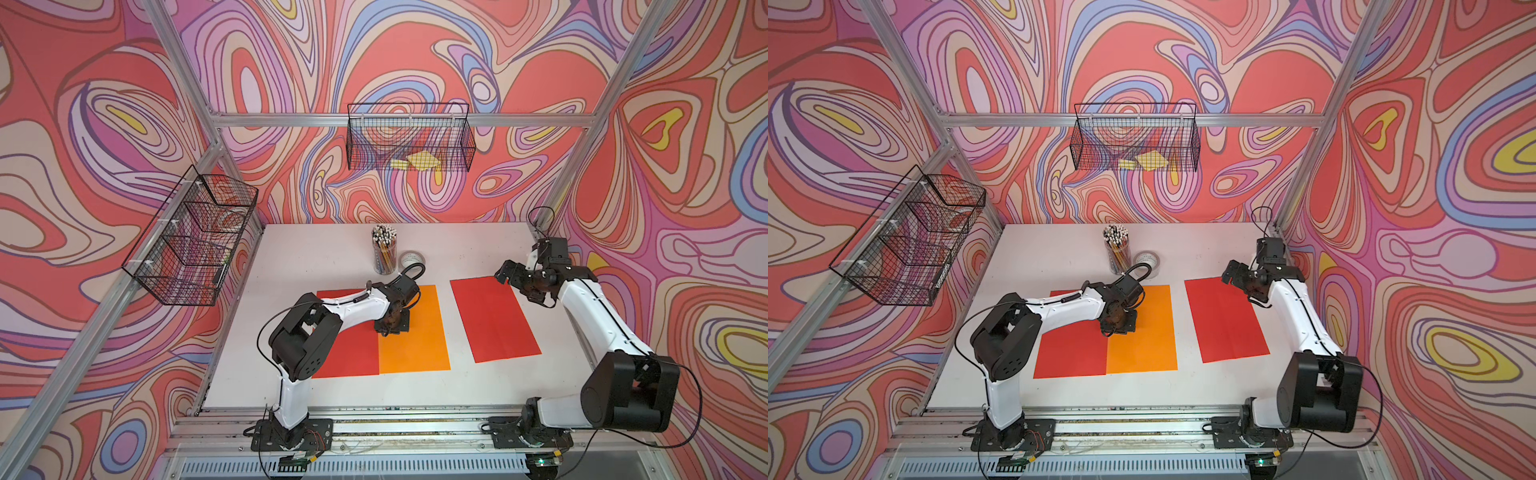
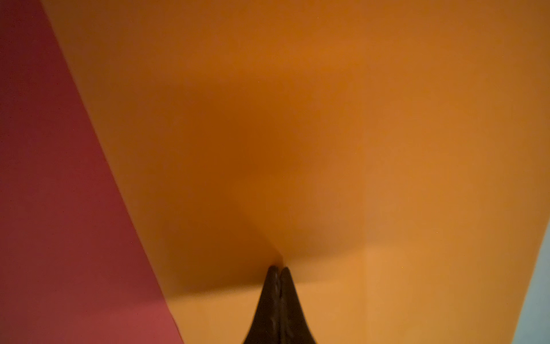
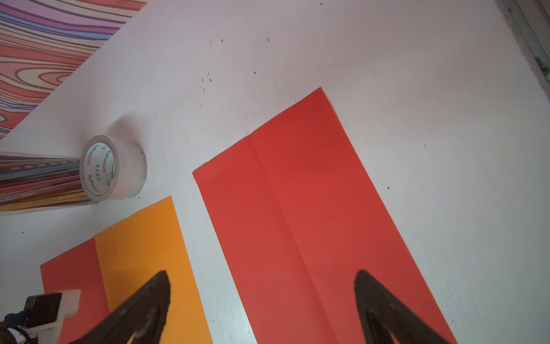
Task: Fold the rectangular paper in half along the long edge
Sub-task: Move the paper at the center of the board.
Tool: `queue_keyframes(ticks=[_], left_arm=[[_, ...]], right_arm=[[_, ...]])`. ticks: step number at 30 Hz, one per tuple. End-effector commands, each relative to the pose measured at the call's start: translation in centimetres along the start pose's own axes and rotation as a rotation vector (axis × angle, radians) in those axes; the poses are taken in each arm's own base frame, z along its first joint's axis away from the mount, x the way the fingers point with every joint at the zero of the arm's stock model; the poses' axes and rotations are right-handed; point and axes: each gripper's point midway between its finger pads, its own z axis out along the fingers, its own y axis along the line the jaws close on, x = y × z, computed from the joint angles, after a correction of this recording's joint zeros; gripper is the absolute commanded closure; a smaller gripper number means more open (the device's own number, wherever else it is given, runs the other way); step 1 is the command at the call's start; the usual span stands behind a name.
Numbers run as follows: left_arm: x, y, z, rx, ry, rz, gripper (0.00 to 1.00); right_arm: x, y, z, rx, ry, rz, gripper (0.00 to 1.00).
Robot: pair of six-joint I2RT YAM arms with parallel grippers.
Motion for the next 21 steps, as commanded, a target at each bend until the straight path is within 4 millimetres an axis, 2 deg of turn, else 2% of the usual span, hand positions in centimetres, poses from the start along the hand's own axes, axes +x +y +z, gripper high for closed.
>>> queue_keyframes(ticks=[1,4,7,11,15,17,21], left_arm=[[3.6,5.2,1.7,-0.163,0.126,0.004,1.00],[3.9,7.3,1.3,-0.220,0.142,0.008,1.00],[4.2,8.7,1.1,-0.224,0.158,0.011,1.00],[4.4,12.0,0.3,-0.252,0.169,-0.062,1.00],[4.0,14.3,-1.1,-0.208,0.123,-0.140,1.00],[3.4,14.6,-2.0,-0.192,0.086,-0.145,0.99],[1.9,12.8,-3.3,-0.093,0.027,-0.129,0.84]], right_arm=[[0.9,-0.1,0.3,-0.010,0.027,0.017,0.03],[1.2,-0.3,0.6,-0.005,0.037,0.024,0.03],[1.7,-0.6,1.1,0.006,0.055,0.032,0.03],[2.7,-1.7,2.8,0.048,0.111,0.050,0.03],[3.7,-2.4,4.7,0.065,0.165,0.065,0.04],[3.9,-2.8,5.3,0.083,0.176,0.068,0.05],[4.3,-3.8,6.2,0.129,0.195,0.070,0.05]])
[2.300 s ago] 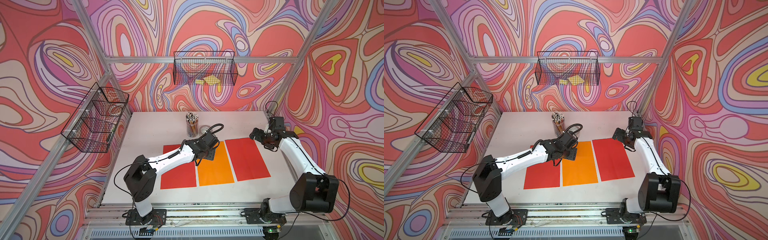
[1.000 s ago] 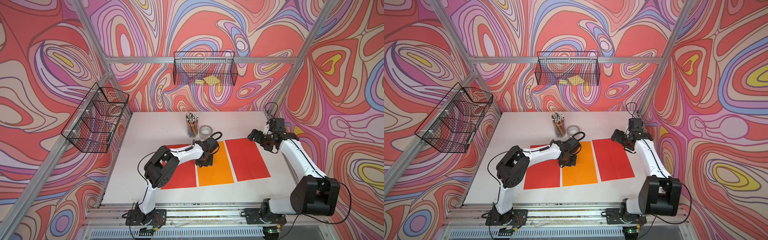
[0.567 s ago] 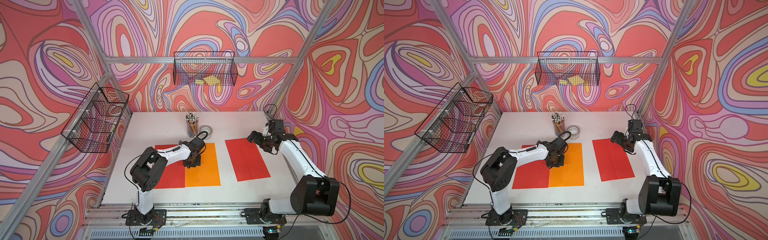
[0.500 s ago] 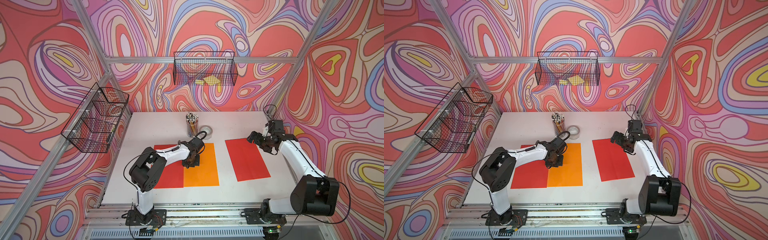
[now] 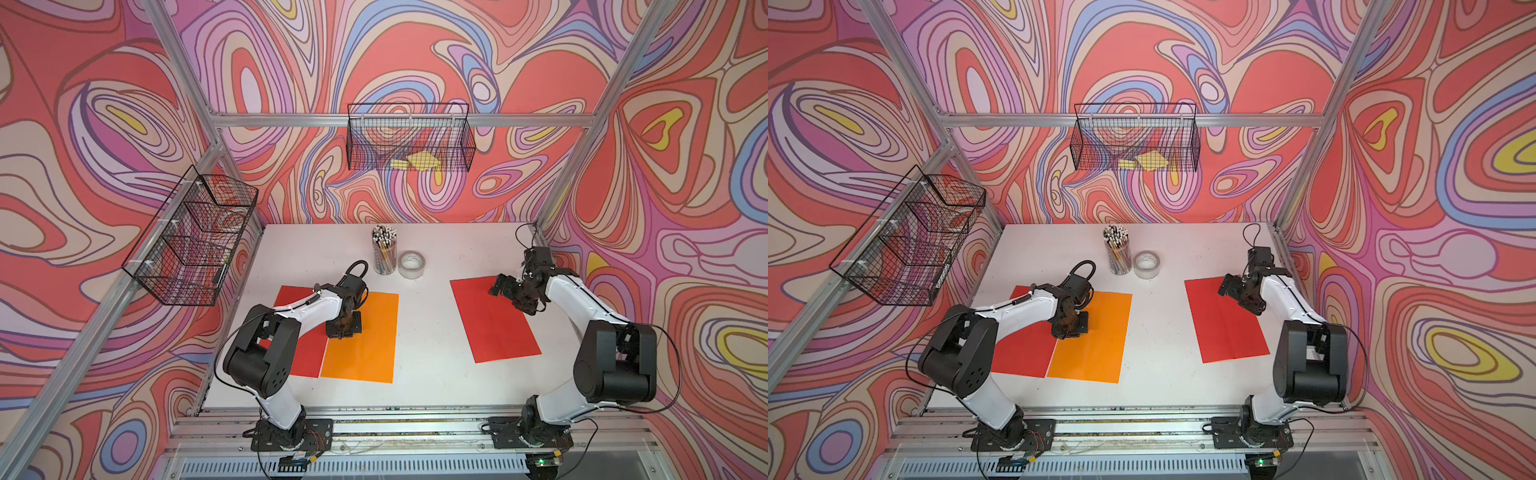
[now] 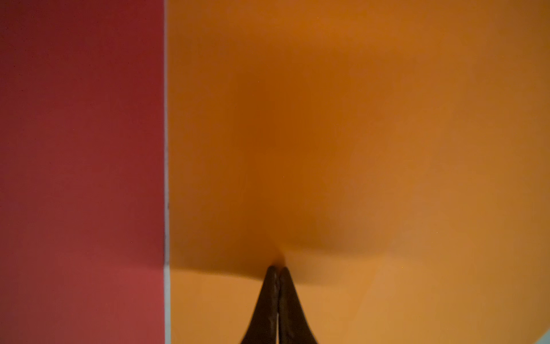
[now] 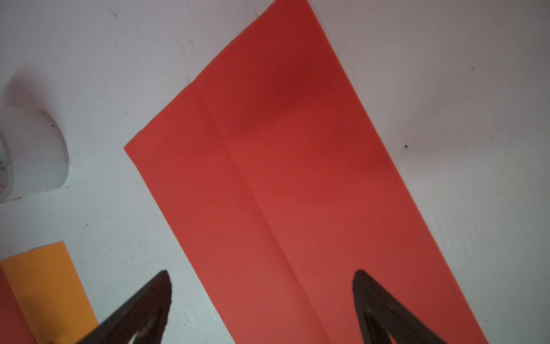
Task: Fold the rectangular paper in half along the long edge
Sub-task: Move the paper at the center of the board.
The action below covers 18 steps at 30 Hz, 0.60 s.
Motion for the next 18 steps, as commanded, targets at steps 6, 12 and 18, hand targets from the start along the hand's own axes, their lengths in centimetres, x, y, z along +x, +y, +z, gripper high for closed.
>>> queue_keyframes(ticks=[6,12,18], left_arm=[[-1.4,-3.3,-4.3,0.207,-0.113,0.029,0.33],[-2.6,-4.4,-8.6,0.336,-0.255,0.012,0.19],[-2.5,-4.7,-9.6,0.370,-0.270,0.005,0.19]], right_arm=[[0.8,-1.4,1.8,0.053,0.029,0.021,0.07],[1.6,-0.9,3.0,0.038,0.076,0.027,0.07],[3.1,0.4,4.7,0.026,0.132,-0.005,0.09]])
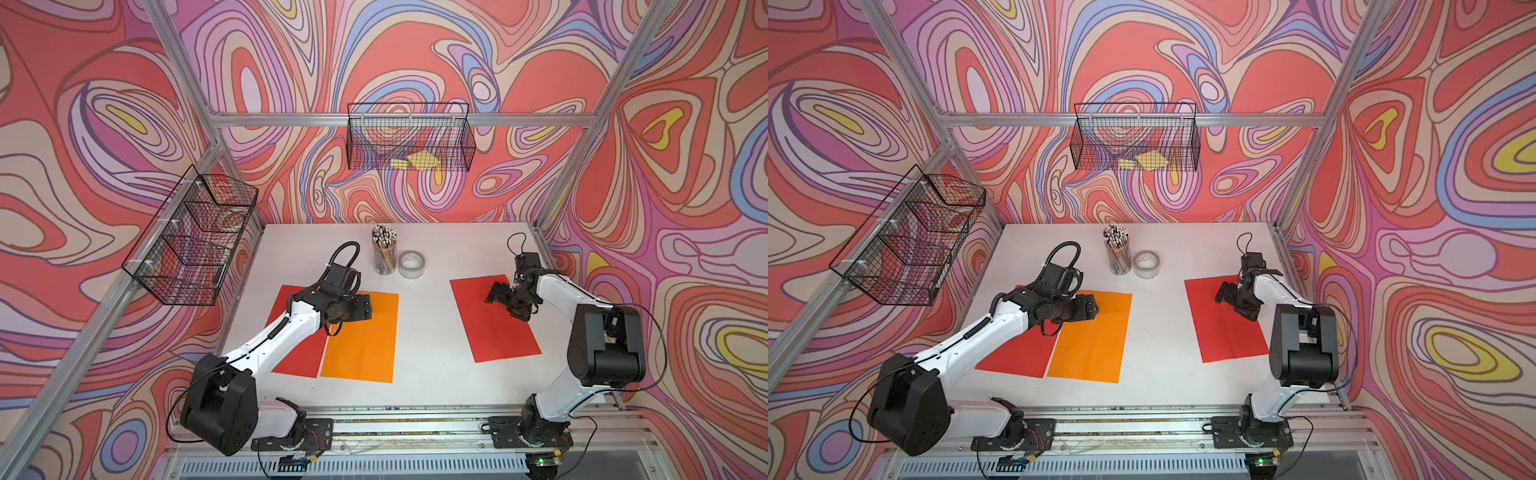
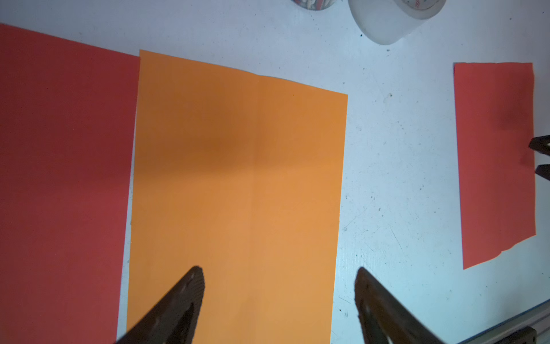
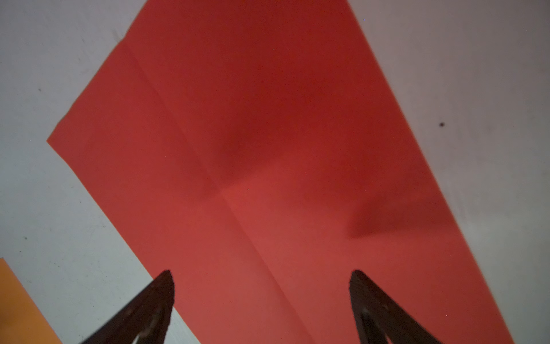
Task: Fold the rectangular paper in half along the long edge
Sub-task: Move the paper at the center of the board.
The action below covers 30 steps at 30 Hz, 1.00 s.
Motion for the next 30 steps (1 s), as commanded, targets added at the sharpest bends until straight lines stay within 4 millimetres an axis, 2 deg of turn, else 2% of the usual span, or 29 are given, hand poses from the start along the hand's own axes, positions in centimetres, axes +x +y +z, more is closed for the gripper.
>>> queue_keyframes(ticks=[1,10,16,20,22,27,30], left_arm=[[0.8,0.0,0.3,0.014,0.024,-0.024,0.19],[1.6,0.2,0.5,0.019,0.033,-0.047,0.21],[1.5,0.1,0.3,0.026,0.034,-0.045,0.21],[1.3,-0.3,0.3,0.037,0.032,-0.049,0.21],[1.1,-0.5,0.2,0.046,0.028,-0.052,0.21],[0.7,-1.3,0.4,0.078,0.034,-0.061,0.21],[0.5,-1.9,0.6,0.098,0.036,-0.061,0.21]], right_arm=[[1.1,0.9,1.3,-0.006,0.037,-0.017,0.09],[3.4,3.2,2.9,-0.009,0.095,-0.062,0.09],[5.3,5.6,3.6,-0.033,0.115,-0.083,0.10],[7.1,8.8,3.7,-0.065,0.127,-0.126,0.09],[8.5,10.1,4.7,-0.064,0.161,-0.137,0.10],[10.9,14.0,4.9,-0.082,0.173,-0.205,0.10],[12.3,15.7,5.1,-0.080,0.186,-0.254,0.10]])
